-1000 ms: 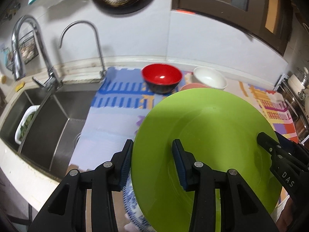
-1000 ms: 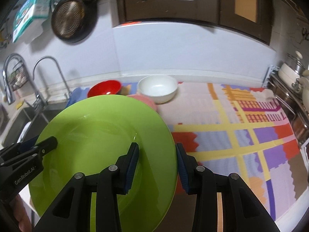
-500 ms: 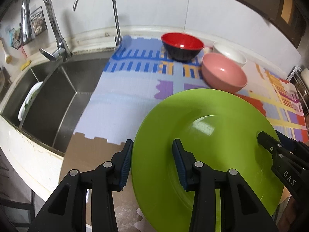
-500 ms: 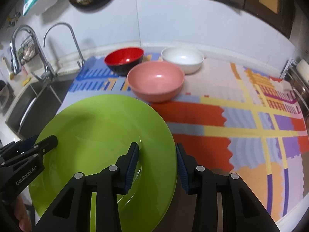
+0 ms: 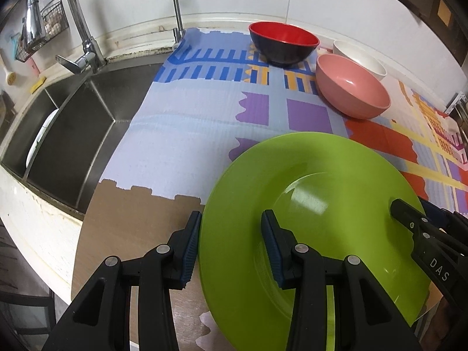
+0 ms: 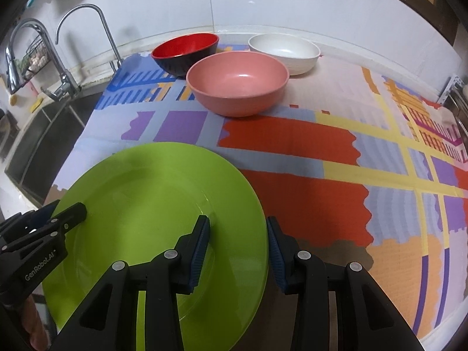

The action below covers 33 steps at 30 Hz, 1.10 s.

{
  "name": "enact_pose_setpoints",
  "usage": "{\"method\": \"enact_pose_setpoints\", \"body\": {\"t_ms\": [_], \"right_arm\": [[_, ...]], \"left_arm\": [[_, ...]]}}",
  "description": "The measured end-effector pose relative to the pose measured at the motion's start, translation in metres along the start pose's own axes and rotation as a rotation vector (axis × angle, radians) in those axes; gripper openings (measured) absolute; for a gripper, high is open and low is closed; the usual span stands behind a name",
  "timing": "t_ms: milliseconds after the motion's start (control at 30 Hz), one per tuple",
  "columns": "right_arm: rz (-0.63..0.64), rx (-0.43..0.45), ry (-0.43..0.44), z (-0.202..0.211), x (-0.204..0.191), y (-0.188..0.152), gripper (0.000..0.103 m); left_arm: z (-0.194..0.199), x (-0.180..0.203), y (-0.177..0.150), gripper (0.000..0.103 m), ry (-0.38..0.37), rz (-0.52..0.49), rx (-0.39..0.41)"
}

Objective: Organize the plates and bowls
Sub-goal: 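Lower the green plate onto the blue-and-white plate stack with both grippers, then open both grippers and pull them back from the green plate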

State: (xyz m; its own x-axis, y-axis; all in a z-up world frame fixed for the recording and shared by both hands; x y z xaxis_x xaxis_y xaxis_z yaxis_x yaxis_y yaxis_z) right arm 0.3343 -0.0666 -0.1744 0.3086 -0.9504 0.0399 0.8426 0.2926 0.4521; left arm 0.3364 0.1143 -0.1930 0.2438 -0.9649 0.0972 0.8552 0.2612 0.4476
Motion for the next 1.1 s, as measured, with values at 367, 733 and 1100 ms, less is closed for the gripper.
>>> {"method": "enact_pose_setpoints", "body": {"t_ms": [367, 733, 1100], "right_arm": [[0.035, -0.039, 0.030, -0.012, -0.001, -0.003, 0.042], [0.058, -0.011, 0.023, -0.006, 0.005, 0.002, 0.042], [0.026, 0.125, 0.022, 0.030, 0.029, 0.021, 0.042]], "left_arm": [[-0.010, 0.001, -0.008, 0.044, 0.025, -0.007, -0.032], [0.002, 0.013, -0.001, 0.053, 0.000, -0.017, -0.009], [0.034, 0.049, 0.024, 0.060, -0.053, -0.052, 0.083]]}}
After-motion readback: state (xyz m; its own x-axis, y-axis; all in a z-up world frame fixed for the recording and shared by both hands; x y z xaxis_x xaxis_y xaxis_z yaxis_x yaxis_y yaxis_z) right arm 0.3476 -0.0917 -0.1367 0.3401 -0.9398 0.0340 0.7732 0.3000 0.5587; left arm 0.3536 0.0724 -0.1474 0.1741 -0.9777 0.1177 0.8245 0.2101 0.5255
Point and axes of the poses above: each gripper's, at about its wrist camera, not at the fingertips, and z roughly against the way its jaws point, x to its right, y to its top, the point moved 6 cm from there along -z, roughly the way its jaws point, and after that the axes turned 14 degrees about z, right-handed, at the moved point
